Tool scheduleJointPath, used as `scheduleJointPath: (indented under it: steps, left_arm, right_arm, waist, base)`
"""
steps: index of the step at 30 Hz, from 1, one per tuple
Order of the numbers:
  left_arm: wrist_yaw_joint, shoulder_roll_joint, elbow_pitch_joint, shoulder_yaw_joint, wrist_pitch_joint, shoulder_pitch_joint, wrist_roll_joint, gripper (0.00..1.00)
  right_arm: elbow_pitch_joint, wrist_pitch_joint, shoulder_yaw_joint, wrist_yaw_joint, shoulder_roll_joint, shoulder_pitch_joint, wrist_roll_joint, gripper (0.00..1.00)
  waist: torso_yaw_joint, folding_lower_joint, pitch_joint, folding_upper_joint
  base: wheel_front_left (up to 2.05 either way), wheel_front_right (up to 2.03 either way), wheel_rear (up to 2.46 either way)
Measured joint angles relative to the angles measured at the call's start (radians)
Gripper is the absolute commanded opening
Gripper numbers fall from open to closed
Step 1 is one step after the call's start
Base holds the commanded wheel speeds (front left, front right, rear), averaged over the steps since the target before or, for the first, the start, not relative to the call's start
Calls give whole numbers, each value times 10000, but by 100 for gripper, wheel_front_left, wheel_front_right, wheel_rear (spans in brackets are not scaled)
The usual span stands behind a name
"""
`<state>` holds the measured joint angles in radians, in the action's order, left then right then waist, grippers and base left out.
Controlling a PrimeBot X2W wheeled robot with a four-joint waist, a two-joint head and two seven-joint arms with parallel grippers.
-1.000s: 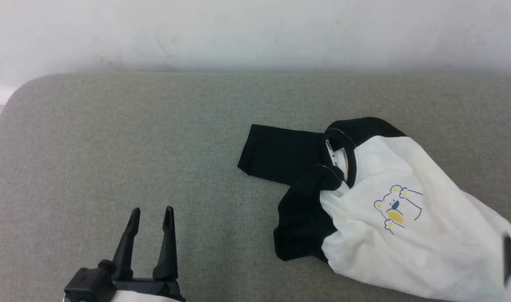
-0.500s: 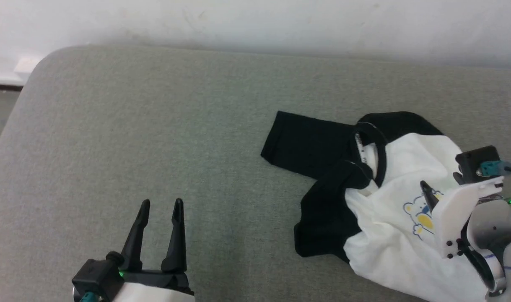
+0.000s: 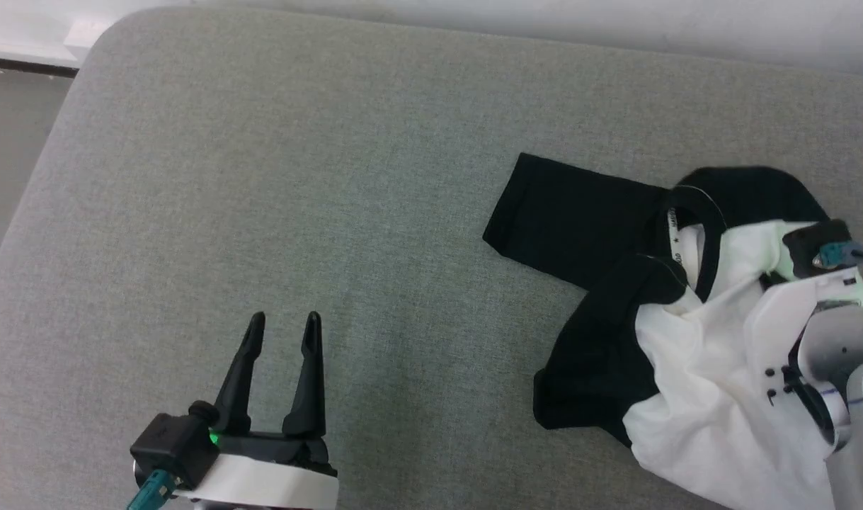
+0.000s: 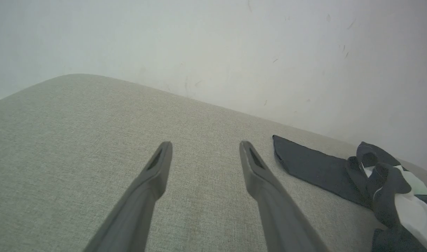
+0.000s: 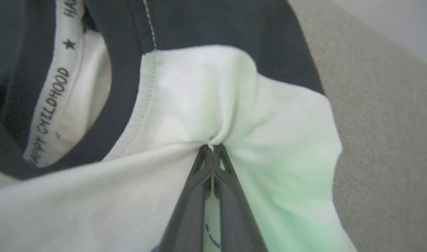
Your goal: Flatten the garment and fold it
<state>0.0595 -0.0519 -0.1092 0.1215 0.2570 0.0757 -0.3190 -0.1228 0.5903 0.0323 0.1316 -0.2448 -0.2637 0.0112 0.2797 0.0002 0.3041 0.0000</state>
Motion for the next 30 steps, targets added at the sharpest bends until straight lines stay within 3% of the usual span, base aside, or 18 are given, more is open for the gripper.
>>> scheduleJointPath:
  steps: [5, 11, 18, 22, 23, 25, 26, 30]
  left_arm:
    - [-2, -2, 65, -67, 0, -9, 4, 100]
    - [0, 0, 102, -123, 0, 7, 35, 100]
    - [0, 0, 128, -69, 0, 34, 117, 100]
    - [2, -36, 136, -121, 0, 58, 144, 100]
    - [2, -63, 138, -142, 0, 67, 144, 100]
    - [2, -117, 138, -173, 0, 104, 148, 100]
    - [2, -151, 136, -174, 0, 126, 165, 100]
    - [2, -213, 125, -151, -13, 192, 217, 100]
  right_arm:
    - [-88, -784, 443, 2, 69, -599, 207, 0]
    - [431, -1248, 2123, 4, 109, -555, 575, 0]
    - [1517, -1275, 5030, 2, 1131, 2163, 702, 0]
    - [1407, -1551, 5488, 0, 1749, 3472, 596, 0]
    - [1348, -1707, 5440, 2, 1822, 3552, 510, 7]
    - [1290, -2163, 5196, 0, 1870, 3520, 422, 81]
    - [1281, -2439, 5047, 0, 1883, 3460, 384, 100]
    - [1415, -3814, 4447, 0, 1916, 2938, 138, 100]
  waist:
    - [-178, -1, 1, 0]
    - [-700, -2, -255, 0]
    - [-1276, -4, -532, 0]
    - [-1478, -4, -568, 0]
    - [-1525, -4, -572, 0]
    - [-1622, -4, -589, 0]
    - [-1668, -3, -605, 0]
    - [-1788, -3, -743, 0]
  base:
    - [0, 0, 0]
    - [0, 0, 0]
    - [0, 0, 0]
    - [0, 0, 0]
    - [0, 0, 0]
    - [0, 0, 0]
    - [0, 0, 0]
    - [0, 0, 0]
